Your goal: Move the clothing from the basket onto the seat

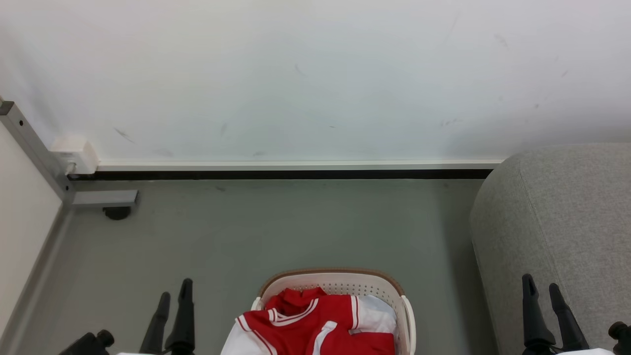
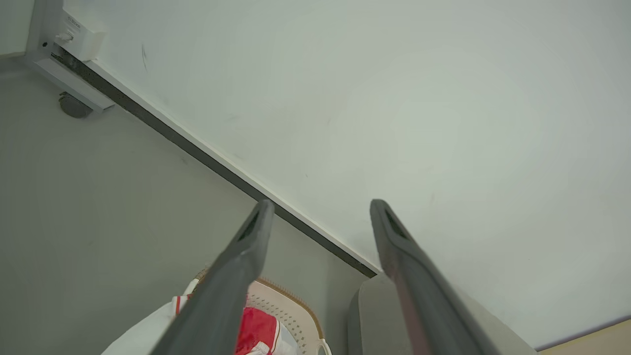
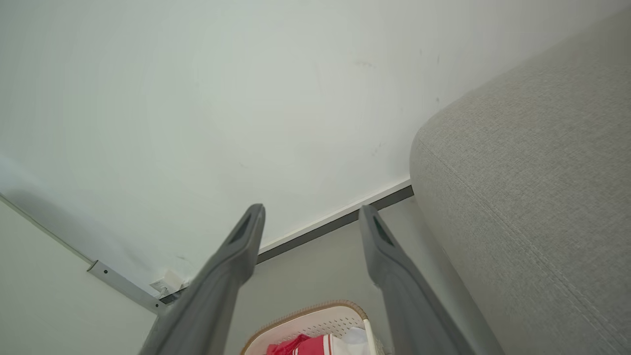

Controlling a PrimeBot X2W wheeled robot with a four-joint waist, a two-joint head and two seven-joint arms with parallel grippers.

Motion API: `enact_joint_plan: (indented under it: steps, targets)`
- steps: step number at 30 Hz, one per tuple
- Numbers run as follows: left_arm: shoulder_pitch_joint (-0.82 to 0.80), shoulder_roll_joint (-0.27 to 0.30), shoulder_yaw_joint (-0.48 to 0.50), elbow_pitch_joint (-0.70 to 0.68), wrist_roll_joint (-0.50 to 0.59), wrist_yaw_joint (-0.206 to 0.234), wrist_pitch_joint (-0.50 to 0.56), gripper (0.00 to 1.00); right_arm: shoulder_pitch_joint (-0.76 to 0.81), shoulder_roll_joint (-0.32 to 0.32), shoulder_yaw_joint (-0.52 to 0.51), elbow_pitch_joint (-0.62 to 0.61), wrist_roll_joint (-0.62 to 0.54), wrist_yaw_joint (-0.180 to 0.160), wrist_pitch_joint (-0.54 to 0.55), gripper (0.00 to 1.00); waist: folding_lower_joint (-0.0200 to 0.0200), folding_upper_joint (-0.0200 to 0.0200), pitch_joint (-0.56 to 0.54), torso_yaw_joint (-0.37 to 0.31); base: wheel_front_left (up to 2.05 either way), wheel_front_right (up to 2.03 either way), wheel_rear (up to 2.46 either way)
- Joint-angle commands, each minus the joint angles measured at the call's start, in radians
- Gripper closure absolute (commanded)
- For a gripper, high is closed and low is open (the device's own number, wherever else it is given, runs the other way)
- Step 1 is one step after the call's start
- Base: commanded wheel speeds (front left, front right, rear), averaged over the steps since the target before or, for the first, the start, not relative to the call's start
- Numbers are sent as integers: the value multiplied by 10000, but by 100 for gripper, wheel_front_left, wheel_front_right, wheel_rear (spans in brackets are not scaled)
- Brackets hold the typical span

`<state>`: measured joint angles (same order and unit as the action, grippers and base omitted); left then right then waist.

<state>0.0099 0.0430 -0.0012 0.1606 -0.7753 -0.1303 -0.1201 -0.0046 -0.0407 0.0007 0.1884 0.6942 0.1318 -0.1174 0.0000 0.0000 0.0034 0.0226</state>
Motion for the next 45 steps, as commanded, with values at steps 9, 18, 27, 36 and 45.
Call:
enact_joint_plan:
  steps: [9,18,27,36,45]
  targets:
    - [85,90,-173,-244,1260,-8,-318,0,112,-111,104,-164,-1116,-11,-343,0,0,0,4,19,0,0,0]
    - [179,156,-338,-226,2211,-7,-559,0,175,-114,9,-78,-2002,-13,-569,0,0,0,-2,14,0,0,0]
    - [265,227,-490,-304,3137,-7,-749,0,243,-117,-59,19,-2870,-14,-787,0,0,0,0,34,0,0,0]
    - [367,278,-601,-330,3924,-7,-960,0,363,-120,-114,194,-3673,-16,-977,0,0,0,16,25,0,0,0]
    - [473,331,-717,-335,4603,-6,-1148,0,455,-123,-128,381,-4304,-17,-1152,0,0,0,71,-47,0,0,0]
